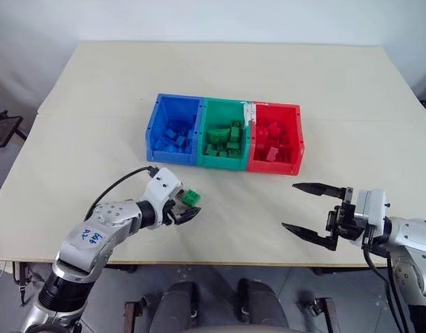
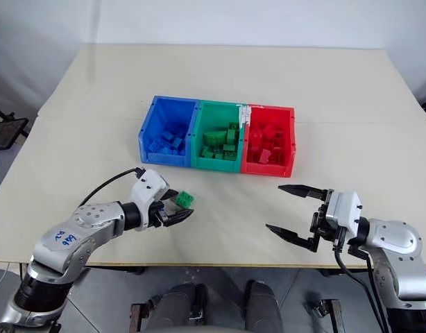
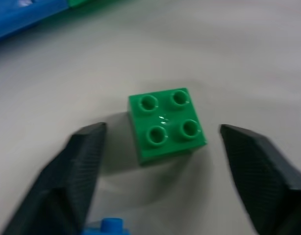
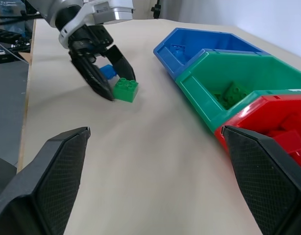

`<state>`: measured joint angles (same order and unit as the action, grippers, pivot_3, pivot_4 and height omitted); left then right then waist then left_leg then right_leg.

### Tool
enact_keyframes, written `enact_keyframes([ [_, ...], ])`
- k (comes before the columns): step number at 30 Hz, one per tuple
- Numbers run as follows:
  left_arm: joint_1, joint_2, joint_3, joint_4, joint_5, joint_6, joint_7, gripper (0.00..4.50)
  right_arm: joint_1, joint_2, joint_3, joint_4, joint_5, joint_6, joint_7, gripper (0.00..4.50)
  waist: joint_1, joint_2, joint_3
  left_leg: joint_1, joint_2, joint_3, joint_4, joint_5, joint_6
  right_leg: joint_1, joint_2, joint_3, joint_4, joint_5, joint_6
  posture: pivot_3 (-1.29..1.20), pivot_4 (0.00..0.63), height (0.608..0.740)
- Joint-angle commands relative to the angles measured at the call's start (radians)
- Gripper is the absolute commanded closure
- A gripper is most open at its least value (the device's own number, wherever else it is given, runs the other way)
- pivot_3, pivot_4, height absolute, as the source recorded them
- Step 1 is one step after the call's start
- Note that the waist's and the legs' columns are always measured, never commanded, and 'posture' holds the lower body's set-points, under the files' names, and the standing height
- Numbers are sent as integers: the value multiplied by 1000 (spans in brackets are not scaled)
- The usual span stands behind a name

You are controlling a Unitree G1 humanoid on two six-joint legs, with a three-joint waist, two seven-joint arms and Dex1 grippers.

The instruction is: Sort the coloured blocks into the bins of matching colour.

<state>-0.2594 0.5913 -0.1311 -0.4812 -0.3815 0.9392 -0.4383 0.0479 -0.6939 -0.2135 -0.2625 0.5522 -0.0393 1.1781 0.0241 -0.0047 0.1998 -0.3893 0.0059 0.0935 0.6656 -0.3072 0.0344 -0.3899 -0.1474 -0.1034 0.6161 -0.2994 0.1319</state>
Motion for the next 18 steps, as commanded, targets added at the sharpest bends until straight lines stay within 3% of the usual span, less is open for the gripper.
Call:
enact_keyframes([
  [1, 8, -7, -11, 22, 31, -51, -9, 1878, 4, 8, -10, -34, 20, -1, -12, 0, 2, 0, 0, 0, 0, 0, 0, 0, 0, 0, 0, 0, 0, 0, 0, 0, 150, 740],
  [5, 6, 4, -12, 48, 51, -132, -52, 3040, 5, 10, -4, -28, 15, -8, -19, 0, 2, 0, 0, 0, 0, 0, 0, 0, 0, 0, 0, 0, -1, 0, 0, 0, 150, 740],
  [8, 1, 40, -36, 134, 125, -418, -165, 3037, 10, 20, -9, -22, 15, -6, -40, 0, 1, 0, 0, 0, 0, 0, 0, 0, 0, 0, 0, 0, -1, 0, 0, 0, 150, 740],
  [13, -106, -35, 13, 224, 42, -564, -297, 3037, 57, 22, -32, -21, 8, -21, -51, 0, 7, 0, 0, -2, 0, 0, 0, 0, 1, 0, -1, -1, -3, 0, 0, 0, 150, 740],
  [18, -306, -141, -52, 423, 123, -643, -316, 3037, 84, 27, -69, -26, 16, -2, -106, 0, 7, 0, 0, -2, -3, 1, 1, 2, 4, 1, -1, -1, -4, 1, 2, 0, 150, 740],
])
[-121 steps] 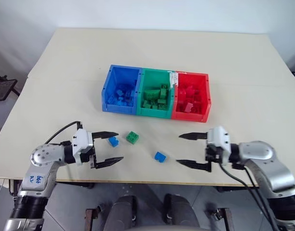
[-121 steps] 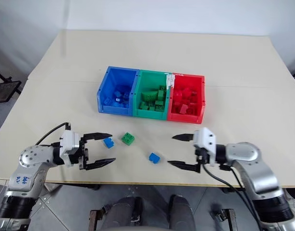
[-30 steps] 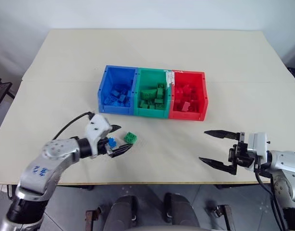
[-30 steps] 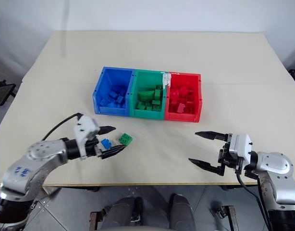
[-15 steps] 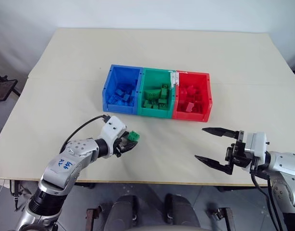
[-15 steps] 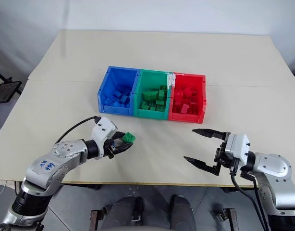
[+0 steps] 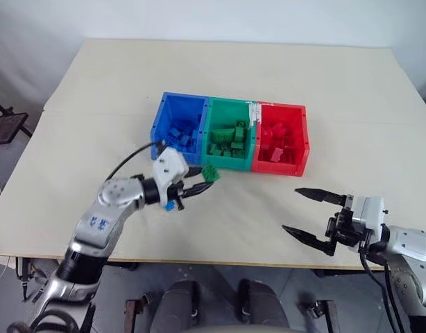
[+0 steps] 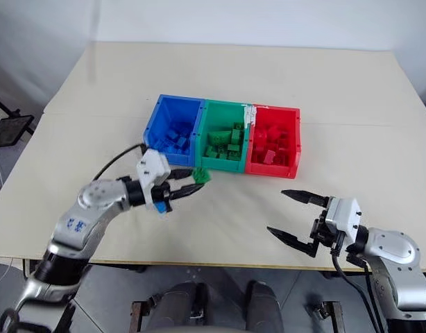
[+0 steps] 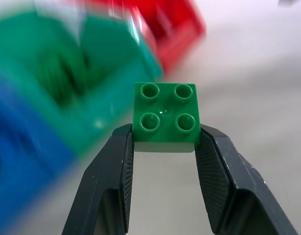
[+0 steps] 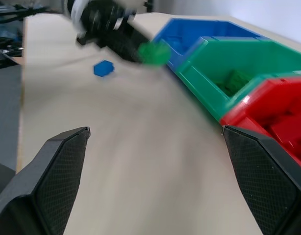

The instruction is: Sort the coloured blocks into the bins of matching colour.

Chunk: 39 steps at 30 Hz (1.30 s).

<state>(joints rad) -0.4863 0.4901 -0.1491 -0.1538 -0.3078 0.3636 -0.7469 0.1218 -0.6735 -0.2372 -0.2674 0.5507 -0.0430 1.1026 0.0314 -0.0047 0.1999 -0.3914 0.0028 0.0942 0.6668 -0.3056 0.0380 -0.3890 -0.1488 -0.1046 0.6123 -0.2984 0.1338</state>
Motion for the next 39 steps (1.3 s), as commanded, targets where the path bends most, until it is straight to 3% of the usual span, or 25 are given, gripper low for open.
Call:
enact_keyframes([
  [1, -125, -66, -43, 151, 73, -96, 2, 3037, 16, 6, -49, -24, 18, 2, -34, 0, 0, 0, 0, 0, -1, 0, 0, 0, 1, 1, 0, 0, 0, 0, 0, 0, 150, 740],
  [5, -343, -187, -66, 443, 175, -167, 88, 3037, 45, 6, -60, -48, 12, -1, -50, 0, 2, -1, 0, 0, -2, 0, 0, 1, 2, 1, 0, 0, 0, 1, 1, 0, 150, 740],
  [9, -447, -251, -58, 614, 226, -243, 122, 3037, 62, 18, -66, -73, 12, 0, -79, 0, -3, -1, 0, -1, -3, 1, 0, 2, 4, 2, 0, 0, 0, 2, 4, 0, 150, 740],
  [10, -450, -261, -50, 612, 216, -246, 112, 2304, 68, 21, -66, -79, 12, -1, -84, 0, -6, -1, 0, -1, -3, 1, 0, 2, 4, 2, -1, 0, -1, 3, 5, 0, 150, 740],
  [13, -407, -258, -33, 522, 172, -238, 49, 1451, 74, 30, -64, -88, 10, -7, -97, 0, -8, -1, 0, -1, -3, 1, -1, 2, 5, 1, 0, 0, -1, 3, 6, 0, 150, 740],
  [17, -292, -173, 11, 350, 119, -209, -34, 156, 46, 30, -51, -73, 16, -13, -88, 0, -11, -1, 0, -1, -2, 1, -1, 2, 4, 0, 0, -1, 0, 3, 6, 0, 150, 740],
  [18, -247, -135, 42, 303, 93, -193, -53, 30, 30, 27, -44, -67, 19, -12, -79, 0, -12, -1, 0, -1, -2, 1, -1, 2, 4, 0, 0, 0, 0, 3, 6, 0, 150, 740],
  [23, 6, 64, 210, 153, -4, -222, -172, 30, -74, 36, -8, -20, 42, 18, -57, 0, -26, -1, 0, 1, -1, 0, 1, 3, 4, 3, 0, 1, -1, 3, 5, 0, 150, 740],
  [28, 277, 179, 434, 121, -64, -319, -209, 30, -164, 52, 40, 23, 50, 27, -16, 0, -31, -1, 0, 3, 0, -2, 0, 1, 2, 4, -2, 0, -2, 4, 4, 0, 150, 740],
  [33, 514, 209, 626, 105, -105, -301, -166, 30, -215, 32, 97, 41, 52, 38, 81, 0, -32, -1, 0, 3, 1, -3, -1, -3, 2, 4, -8, -1, -4, 3, 4, 0, 150, 740],
  [39, 817, 199, 801, 133, -123, -377, -224, 30, -305, 27, 149, 80, 56, 69, 173, 0, -38, -1, 0, 3, 1, -1, -1, -7, 1, 3, -9, -2, -6, 3, 4, 0, 150, 740],
])
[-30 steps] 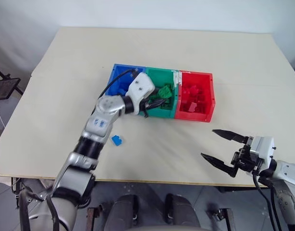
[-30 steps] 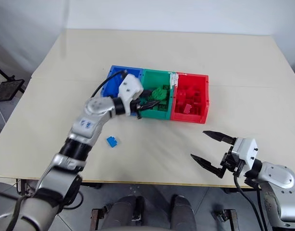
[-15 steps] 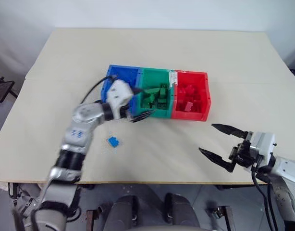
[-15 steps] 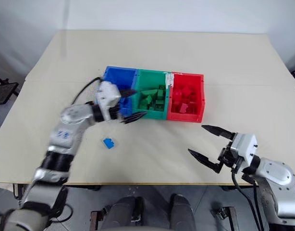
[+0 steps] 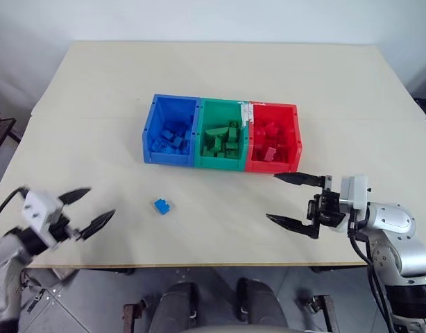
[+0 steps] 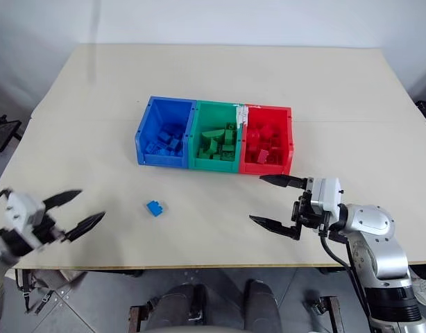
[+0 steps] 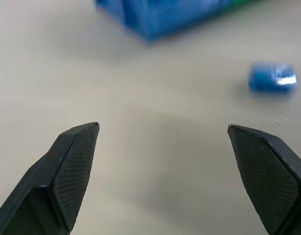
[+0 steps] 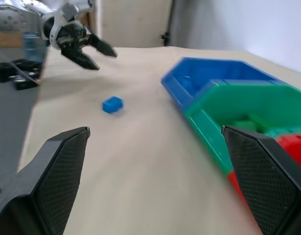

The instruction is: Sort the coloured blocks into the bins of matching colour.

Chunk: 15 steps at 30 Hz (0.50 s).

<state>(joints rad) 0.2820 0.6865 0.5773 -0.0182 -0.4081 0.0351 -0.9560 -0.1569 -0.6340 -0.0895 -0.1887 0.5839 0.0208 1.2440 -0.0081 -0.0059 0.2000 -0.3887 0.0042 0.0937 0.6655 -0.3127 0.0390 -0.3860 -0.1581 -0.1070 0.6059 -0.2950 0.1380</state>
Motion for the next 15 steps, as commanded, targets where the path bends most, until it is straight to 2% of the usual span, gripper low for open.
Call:
enact_keyframes([
  [1, 68, 2, 85, -7, -36, -48, -26, 30, -35, -13, 4, 10, 19, 4, 44, 0, 4, 0, 0, 0, 0, 0, 0, 0, 0, 0, 0, 0, 0, 0, 0, 0, 150, 740],
  [4, 87, 1, 80, -41, -57, -43, -40, 30, -49, -18, 11, 34, 7, -2, 80, 0, 17, 0, 0, -1, 0, -1, 0, -2, -4, -1, -2, -1, 0, -1, -1, 0, 150, 740],
  [7, 75, 10, 14, -118, -67, -14, -54, 30, -48, -24, 10, 44, 0, -5, 107, 0, 23, 0, 0, -1, -2, -1, 0, -2, -3, 0, -5, 0, 0, -1, -1, 0, 150, 740],
  [12, -30, 19, -175, -254, -41, 72, -36, 30, -15, -41, -12, 42, -7, -6, 110, 0, 27, 0, 0, -1, -3, 0, 0, -2, -3, 0, -6, -2, 0, 0, -1, 0, 150, 740],
  [15, -128, 0, -305, -271, 19, 156, 42, 30, 20, -47, -37, 22, -10, -9, 89, 0, 29, 0, 0, -1, -3, 1, -1, 0, 0, -1, -5, -8, 2, 0, -1, 0, 150, 740],
])
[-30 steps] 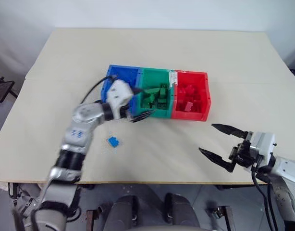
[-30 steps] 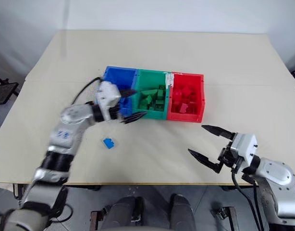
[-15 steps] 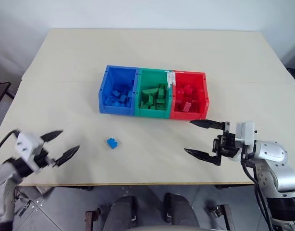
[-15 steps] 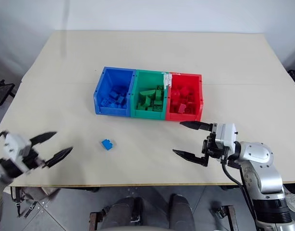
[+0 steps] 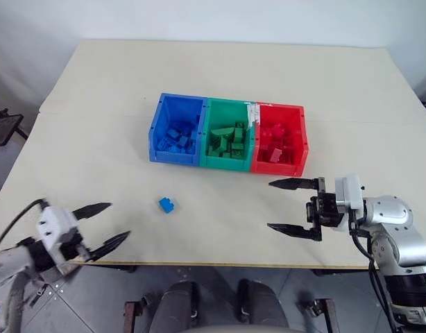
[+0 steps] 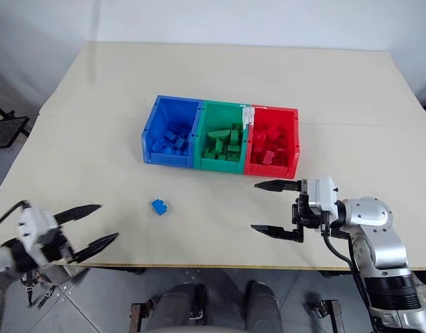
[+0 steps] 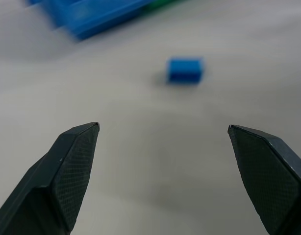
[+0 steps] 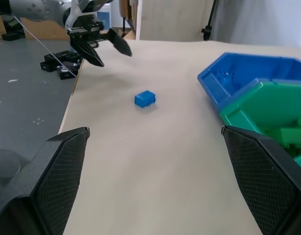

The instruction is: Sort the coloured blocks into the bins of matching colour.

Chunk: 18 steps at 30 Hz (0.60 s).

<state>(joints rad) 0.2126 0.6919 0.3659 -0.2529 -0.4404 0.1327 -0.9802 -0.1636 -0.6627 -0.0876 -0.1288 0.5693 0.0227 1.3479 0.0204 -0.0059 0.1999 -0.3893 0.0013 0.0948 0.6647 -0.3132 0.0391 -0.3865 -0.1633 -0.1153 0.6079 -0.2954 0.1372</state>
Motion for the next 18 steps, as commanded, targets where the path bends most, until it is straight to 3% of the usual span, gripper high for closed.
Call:
enact_keyframes([
  [1, -85, -15, -130, -32, 79, 80, 96, 30, 40, -20, -47, -48, 6, -10, -23, 0, 1, 1, 0, 0, 0, 0, 0, 1, 1, 0, 1, -1, 1, 0, 0, 0, 150, 740],
  [8, -183, -100, -291, -19, 174, 202, 252, 30, 187, -48, -106, -139, 23, -11, -39, 0, 3, 1, -1, 0, 3, 2, 0, 1, 2, 1, 11, 0, 3, 0, 1, 0, 150, 740],
  [11, -210, -117, -310, 0, 182, 226, 276, 621, 234, -48, -124, -166, 21, -11, -58, 0, 8, 1, -1, 2, 3, 0, 1, 1, 1, 4, 12, 0, 2, 0, 1, 0, 150, 740],
  [18, -228, -97, -318, 23, 195, 217, 264, 2661, 260, -46, -142, -188, 24, -10, -92, 0, 5, 1, -1, 4, 3, 1, 1, -1, -3, 5, 10, 3, -3, 1, 0, 0, 150, 740],
])
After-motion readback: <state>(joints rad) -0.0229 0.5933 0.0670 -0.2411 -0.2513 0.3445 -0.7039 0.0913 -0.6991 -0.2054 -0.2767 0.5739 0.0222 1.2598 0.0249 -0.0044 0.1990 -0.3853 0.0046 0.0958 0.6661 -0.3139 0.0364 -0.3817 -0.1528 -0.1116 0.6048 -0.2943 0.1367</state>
